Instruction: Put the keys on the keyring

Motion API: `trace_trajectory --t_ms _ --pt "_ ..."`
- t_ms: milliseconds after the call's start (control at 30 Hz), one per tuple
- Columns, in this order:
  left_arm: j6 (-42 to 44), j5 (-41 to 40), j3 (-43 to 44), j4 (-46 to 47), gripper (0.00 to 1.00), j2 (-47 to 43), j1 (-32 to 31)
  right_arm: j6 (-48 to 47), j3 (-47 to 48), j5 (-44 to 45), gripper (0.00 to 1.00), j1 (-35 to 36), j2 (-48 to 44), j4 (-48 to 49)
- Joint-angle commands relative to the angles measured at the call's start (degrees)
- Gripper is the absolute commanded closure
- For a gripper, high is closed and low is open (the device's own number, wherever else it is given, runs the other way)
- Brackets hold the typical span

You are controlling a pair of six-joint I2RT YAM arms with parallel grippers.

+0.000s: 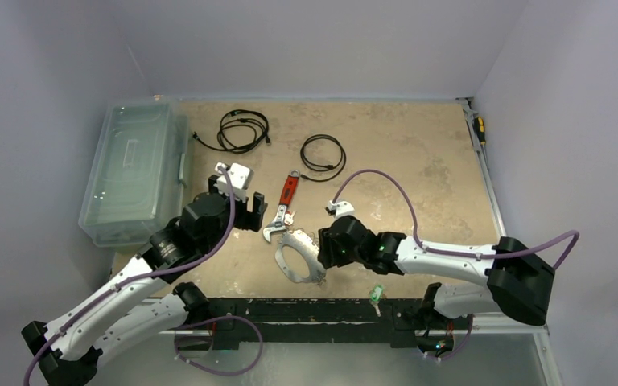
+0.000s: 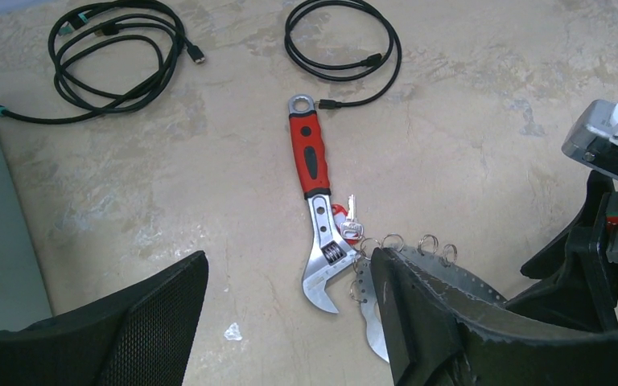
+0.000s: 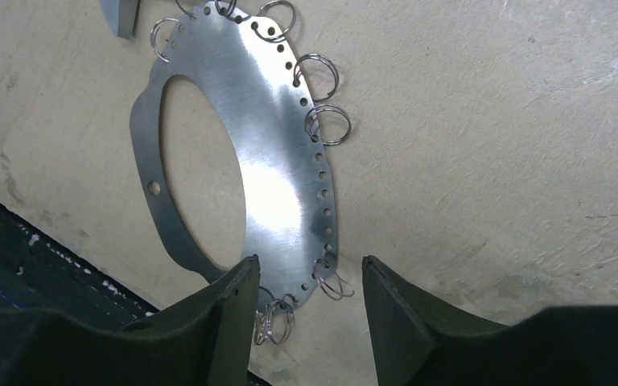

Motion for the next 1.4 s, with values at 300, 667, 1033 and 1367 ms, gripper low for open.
trace_trajectory --t_ms 300,667,1033,1367 --pt "0.7 2.4 0.3 1.9 0.27 2.2 1.9 -4.4 -0.3 -1.8 0.57 0.2 4.0 3.3" --pt "0.8 6.3 0.4 2.5 0.28 3.7 5.6 -6.2 -0.1 0.8 0.63 0.2 5.8 0.8" --pt "0.8 6.9 0.3 2.5 0.29 3.9 6.6 -7.9 -0.6 -2.2 0.64 0.3 4.3 1.2" --pt "0.7 6.9 0.3 2.3 0.29 3.7 6.5 -7.9 -0.1 -4.0 0.71 0.4 5.0 -0.2"
